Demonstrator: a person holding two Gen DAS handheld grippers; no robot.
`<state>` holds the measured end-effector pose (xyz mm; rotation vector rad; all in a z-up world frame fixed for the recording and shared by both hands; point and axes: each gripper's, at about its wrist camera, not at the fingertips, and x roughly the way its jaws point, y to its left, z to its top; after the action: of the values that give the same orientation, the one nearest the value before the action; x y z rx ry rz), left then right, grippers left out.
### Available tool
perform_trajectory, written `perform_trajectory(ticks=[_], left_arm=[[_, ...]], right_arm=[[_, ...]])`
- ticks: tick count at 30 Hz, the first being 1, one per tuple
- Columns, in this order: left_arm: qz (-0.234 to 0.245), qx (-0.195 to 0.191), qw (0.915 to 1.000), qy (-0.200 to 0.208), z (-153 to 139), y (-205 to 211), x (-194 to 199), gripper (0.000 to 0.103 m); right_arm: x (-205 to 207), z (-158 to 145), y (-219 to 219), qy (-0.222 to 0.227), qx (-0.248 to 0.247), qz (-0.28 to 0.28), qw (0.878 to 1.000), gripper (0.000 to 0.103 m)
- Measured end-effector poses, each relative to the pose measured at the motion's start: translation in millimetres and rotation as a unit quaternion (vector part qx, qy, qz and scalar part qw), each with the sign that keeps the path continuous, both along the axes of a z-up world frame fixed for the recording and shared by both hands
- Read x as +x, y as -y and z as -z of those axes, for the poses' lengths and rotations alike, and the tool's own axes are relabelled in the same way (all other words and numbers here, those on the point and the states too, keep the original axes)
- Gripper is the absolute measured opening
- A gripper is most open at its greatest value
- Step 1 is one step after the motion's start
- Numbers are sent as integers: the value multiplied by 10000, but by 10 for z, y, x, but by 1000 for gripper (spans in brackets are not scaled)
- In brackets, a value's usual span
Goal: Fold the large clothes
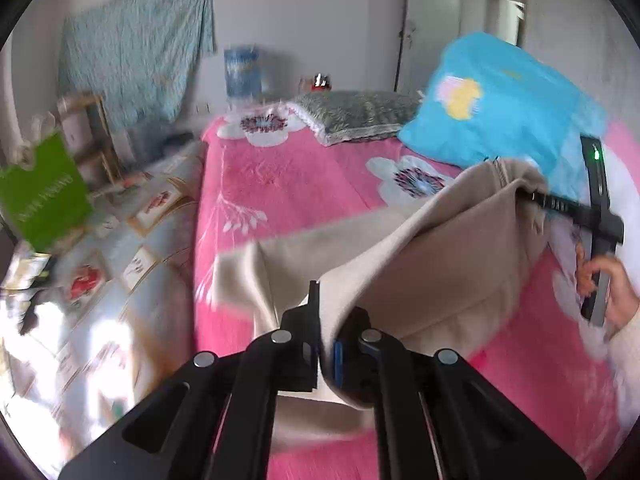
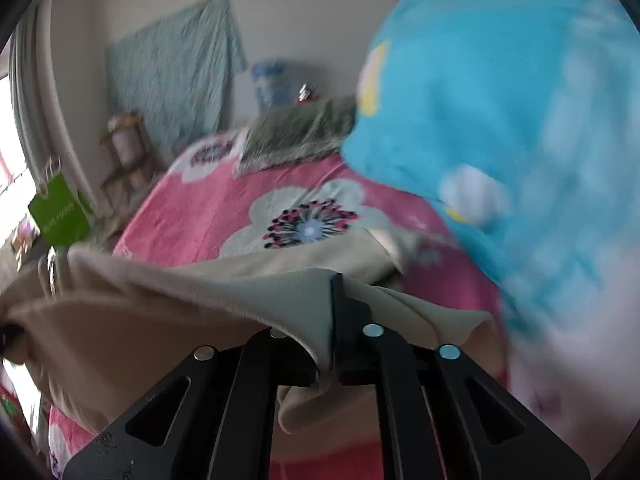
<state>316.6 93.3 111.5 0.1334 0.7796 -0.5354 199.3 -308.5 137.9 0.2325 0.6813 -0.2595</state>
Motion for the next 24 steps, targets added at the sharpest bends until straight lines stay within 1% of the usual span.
perform_trajectory(ticks=[1, 2, 3, 4, 5, 6, 7, 8, 9, 10, 11, 12, 13, 14, 15, 16, 17, 18, 19, 20, 21, 22, 23, 24], left_arm=[[-1, -49, 9996, -283, 51, 0, 276, 12], [-187, -224, 9981, -549, 124, -57, 579, 17], [-330, -539, 9946, -827, 194, -147, 787, 27], [-460, -901, 9887, -1109, 267, -245, 940, 36], [-568, -1505, 9747, -1553, 384, -385, 1089, 38], [-498, -1812, 9659, -1781, 452, -422, 1135, 38], [-410, -2039, 9583, -1957, 519, -450, 1164, 39], [-312, -2133, 9552, -2026, 580, -468, 1185, 39], [-246, -2212, 9528, -2065, 603, -474, 1202, 41], [-183, -2345, 9481, -2137, 619, -490, 1221, 46], [-122, -2734, 9330, -2338, 640, -549, 1272, 48], [-68, -3143, 9153, -2515, 650, -597, 1321, 51], [6, -3595, 8934, -2695, 661, -657, 1359, 53], [105, -4081, 8651, -2915, 661, -742, 1443, 56], [-19, -4121, 8640, -2891, 629, -791, 1486, 57], [-529, -3795, 8869, -2581, 542, -890, 1516, 57], [-991, -3484, 9050, -2231, 458, -972, 1526, 57], [-1431, -3135, 9208, -1828, 362, -1054, 1523, 57], [-1576, -2851, 9308, -1660, 302, -1082, 1526, 57], [-1451, -2727, 9372, -1617, 273, -1060, 1517, 57], [-1228, -2572, 9452, -1594, 253, -1004, 1488, 57], [-1005, -2323, 9548, -1556, 244, -914, 1446, 57], [-703, -1970, 9663, -1499, 255, -779, 1386, 57], [-397, -1624, 9743, -1507, 298, -616, 1326, 57]], right_arm=[[147, 26, 57, -131, 78, -40, 9999, 23], [363, 73, 156, -390, 175, -147, 9990, 32], [485, 110, 242, -527, 220, -119, 9983, 54], [541, 146, 308, -587, 252, -110, 9979, 70], [585, 177, 390, -625, 344, -180, 9973, 71], [589, 203, 454, -662, 483, -216, 9964, 71], [591, 237, 533, -716, 674, -236, 9949, 71], [580, 256, 564, -724, 781, -248, 9940, 71], [573, 258, 587, -703, 861, -282, 9934, 71], [571, 257, 594, -705, 850, -327, 9933, 71], [596, 248, 580, -726, 768, -340, 9938, 71], [614, 248, 563, -728, 683, -349, 9944, 71], [634, 252, 540, -720, 614, -358, 9949, 71], [674, 261, 533, -716, 598, -362, 9950, 71], [701, 274, 530, -695, 582, -321, 9954, 69], [730, 278, 547, -657, 599, -303, 9956, 68], [776, 290, 551, -583, 668, -325, 9955, 62], [834, 305, 553, -565, 666, -308, 9957, 53], [875, 320, 542, -550, 649, -249, 9961, 48], [917, 343, 535, -547, 731, -257, 9955, 38], [959, 373, 531, -580, 833, -264, 9945, 28], [993, 405, 533, -628, 880, -193, 9939, 28], [1017, 436, 554, -652, 975, -143, 9930, 28], [1035, 480, 617, -706, 1231, -98, 9898, 31]])
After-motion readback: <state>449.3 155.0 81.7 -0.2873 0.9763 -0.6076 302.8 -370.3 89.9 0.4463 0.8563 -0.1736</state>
